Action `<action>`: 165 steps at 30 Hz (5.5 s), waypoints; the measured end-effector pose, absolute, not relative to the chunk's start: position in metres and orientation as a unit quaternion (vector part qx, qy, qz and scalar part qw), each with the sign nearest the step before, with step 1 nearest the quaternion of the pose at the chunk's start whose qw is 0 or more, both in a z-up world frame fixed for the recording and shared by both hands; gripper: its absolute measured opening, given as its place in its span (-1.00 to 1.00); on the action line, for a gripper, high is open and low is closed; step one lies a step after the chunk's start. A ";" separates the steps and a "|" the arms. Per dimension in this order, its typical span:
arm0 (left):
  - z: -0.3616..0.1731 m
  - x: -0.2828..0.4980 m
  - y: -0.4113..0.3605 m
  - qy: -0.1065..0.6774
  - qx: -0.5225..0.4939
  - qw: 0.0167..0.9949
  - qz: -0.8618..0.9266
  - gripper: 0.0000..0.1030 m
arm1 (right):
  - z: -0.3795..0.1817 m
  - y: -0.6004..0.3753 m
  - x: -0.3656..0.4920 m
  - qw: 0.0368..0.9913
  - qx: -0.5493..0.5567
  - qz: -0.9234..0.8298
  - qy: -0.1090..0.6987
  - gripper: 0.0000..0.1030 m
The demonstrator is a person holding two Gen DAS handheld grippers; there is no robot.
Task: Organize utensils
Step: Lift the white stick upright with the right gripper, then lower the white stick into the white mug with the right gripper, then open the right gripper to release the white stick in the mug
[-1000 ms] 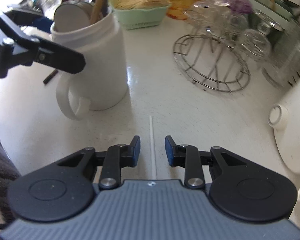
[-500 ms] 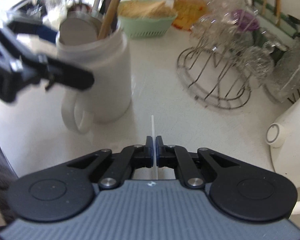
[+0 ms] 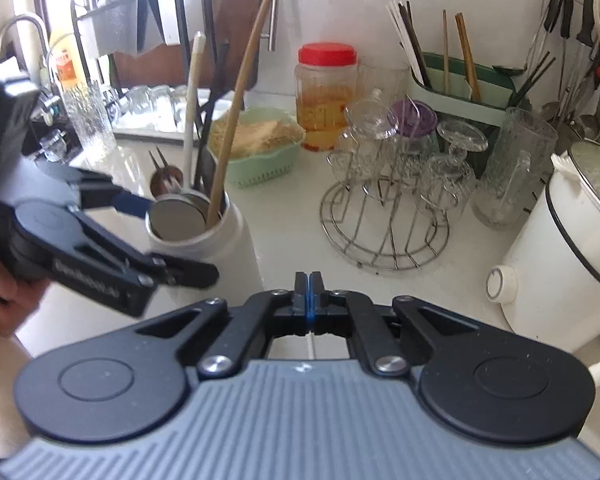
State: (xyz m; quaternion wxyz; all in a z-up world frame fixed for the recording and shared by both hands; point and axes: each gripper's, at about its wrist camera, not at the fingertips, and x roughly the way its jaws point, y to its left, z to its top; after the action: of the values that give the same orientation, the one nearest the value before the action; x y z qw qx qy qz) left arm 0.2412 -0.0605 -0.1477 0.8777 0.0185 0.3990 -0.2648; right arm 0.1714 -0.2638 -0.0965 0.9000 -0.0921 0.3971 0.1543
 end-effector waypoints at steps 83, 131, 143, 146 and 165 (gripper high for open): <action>-0.153 0.239 -0.035 0.371 -0.019 0.877 -0.304 0.65 | -0.064 -0.190 0.179 0.975 0.046 0.165 0.140 -0.85; -0.153 0.234 -0.034 0.387 -0.018 0.870 -0.303 0.65 | -0.083 -0.227 0.139 0.971 0.153 0.138 0.121 -0.85; -0.153 0.235 -0.032 0.387 -0.022 0.870 -0.304 0.65 | -0.070 -0.226 0.158 0.973 0.161 0.141 0.086 -0.86; -0.154 0.235 -0.031 0.387 -0.025 0.870 -0.303 0.65 | -0.071 -0.225 0.161 0.973 0.159 0.142 0.085 -0.86; -0.146 0.239 -0.038 0.393 -0.014 0.873 -0.290 0.64 | -0.090 -0.218 0.140 0.970 0.112 0.146 0.156 -0.87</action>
State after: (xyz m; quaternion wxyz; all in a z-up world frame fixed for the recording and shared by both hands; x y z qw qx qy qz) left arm 0.2391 -0.0382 -0.1462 0.8727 -0.0143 0.3927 -0.2898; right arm 0.1397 -0.2183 -0.0897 0.9704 0.1123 0.1560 0.1459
